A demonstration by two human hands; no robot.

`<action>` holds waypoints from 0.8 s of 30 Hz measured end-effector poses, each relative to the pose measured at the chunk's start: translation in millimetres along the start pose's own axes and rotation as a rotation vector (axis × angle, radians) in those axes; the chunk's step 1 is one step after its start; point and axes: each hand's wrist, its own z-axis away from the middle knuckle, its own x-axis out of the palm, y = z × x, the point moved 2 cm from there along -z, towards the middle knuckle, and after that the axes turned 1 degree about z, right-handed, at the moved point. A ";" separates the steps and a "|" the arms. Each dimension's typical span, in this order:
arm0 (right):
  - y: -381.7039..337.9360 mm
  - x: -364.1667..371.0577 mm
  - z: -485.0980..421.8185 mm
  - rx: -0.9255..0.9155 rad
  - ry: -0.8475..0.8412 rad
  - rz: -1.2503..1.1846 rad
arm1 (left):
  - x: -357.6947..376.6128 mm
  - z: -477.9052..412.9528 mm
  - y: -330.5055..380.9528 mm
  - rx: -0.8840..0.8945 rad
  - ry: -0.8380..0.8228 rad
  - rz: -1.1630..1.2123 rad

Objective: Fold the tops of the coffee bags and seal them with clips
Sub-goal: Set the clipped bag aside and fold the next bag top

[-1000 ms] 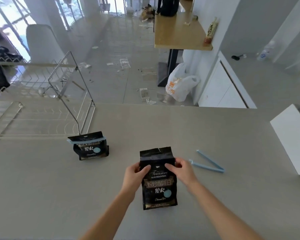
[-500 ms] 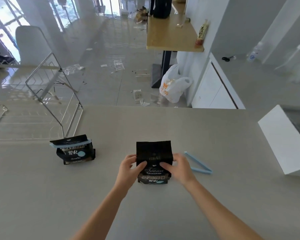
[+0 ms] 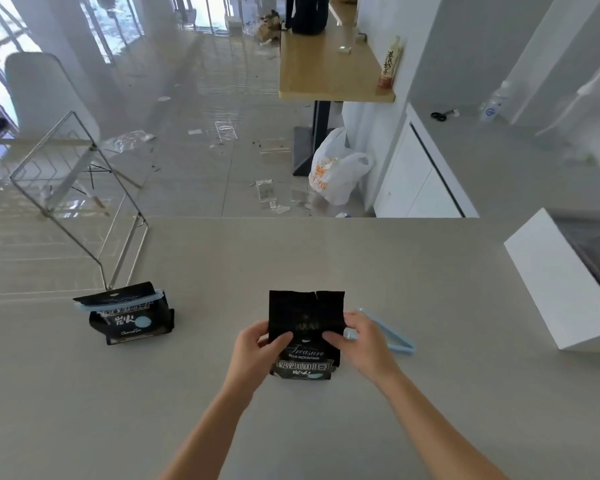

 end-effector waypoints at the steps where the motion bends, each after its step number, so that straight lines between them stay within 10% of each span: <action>1: 0.3 0.8 -0.2 0.003 -0.026 0.000 | -3.5 -0.3 0.0 -0.009 0.015 0.001; 24: -5.1 8.3 -5.7 -0.161 0.016 0.219 | -14.5 -21.7 1.6 0.223 0.030 -0.343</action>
